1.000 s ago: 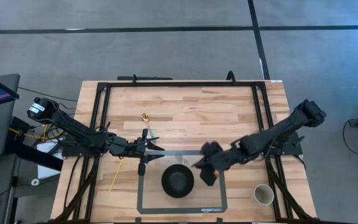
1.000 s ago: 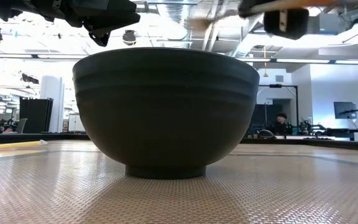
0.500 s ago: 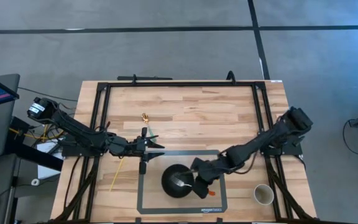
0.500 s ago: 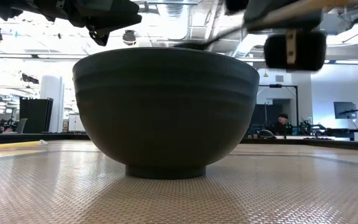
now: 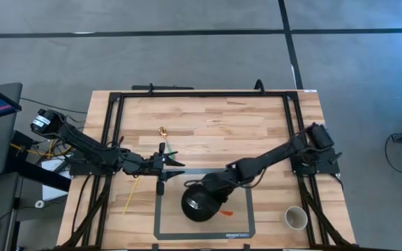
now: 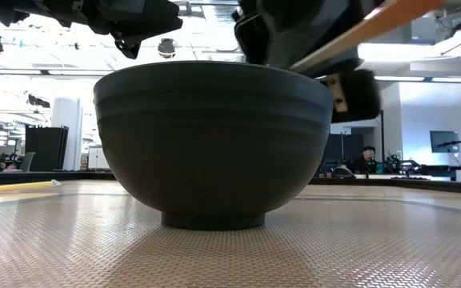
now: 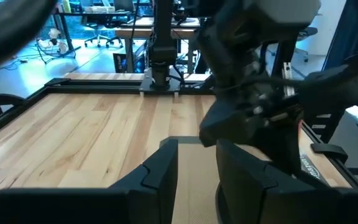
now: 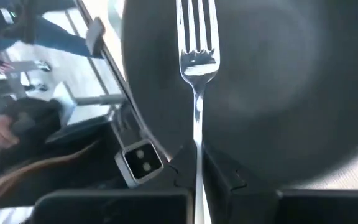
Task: Pick & Place Utensil
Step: Put the orange fork into the black bowl, then put the green spoon into the the black bowl
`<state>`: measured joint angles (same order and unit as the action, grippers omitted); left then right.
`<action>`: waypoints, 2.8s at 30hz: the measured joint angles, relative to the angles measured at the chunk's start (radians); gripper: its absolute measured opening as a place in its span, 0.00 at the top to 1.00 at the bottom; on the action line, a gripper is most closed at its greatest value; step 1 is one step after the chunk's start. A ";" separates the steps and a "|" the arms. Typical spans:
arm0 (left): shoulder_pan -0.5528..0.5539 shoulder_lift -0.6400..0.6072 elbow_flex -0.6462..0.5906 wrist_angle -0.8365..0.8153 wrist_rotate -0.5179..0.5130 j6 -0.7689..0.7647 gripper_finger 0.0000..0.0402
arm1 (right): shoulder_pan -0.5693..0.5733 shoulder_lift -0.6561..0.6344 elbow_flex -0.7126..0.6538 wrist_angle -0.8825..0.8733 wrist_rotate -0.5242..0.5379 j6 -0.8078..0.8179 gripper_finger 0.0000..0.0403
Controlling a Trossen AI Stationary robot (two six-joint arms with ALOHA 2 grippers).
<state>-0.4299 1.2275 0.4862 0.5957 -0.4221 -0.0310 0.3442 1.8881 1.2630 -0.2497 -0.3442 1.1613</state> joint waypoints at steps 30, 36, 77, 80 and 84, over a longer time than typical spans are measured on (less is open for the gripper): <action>-0.040 0.418 0.003 0.197 0.386 -0.108 0.98 | -0.045 0.000 0.000 -0.091 -0.018 -0.046 0.97; -0.040 0.418 0.003 0.198 0.385 -0.108 0.99 | -0.046 0.000 0.000 -0.089 -0.024 -0.072 0.93; 0.119 -0.100 0.004 -0.341 -0.076 -0.236 0.95 | -0.113 -0.301 0.303 -0.661 0.392 -0.713 0.98; 0.183 -0.151 0.004 -0.536 -0.076 -0.342 0.91 | -0.077 -0.409 0.233 -0.622 0.625 -0.790 0.98; 0.258 -0.128 -0.017 -0.617 -0.082 -0.402 0.84 | -0.077 -0.520 0.087 -0.520 0.736 -0.821 0.99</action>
<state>-0.1720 1.0993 0.4696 -0.0209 -0.5046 -0.4330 0.2668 1.3682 1.3504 -0.7694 0.3918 0.3401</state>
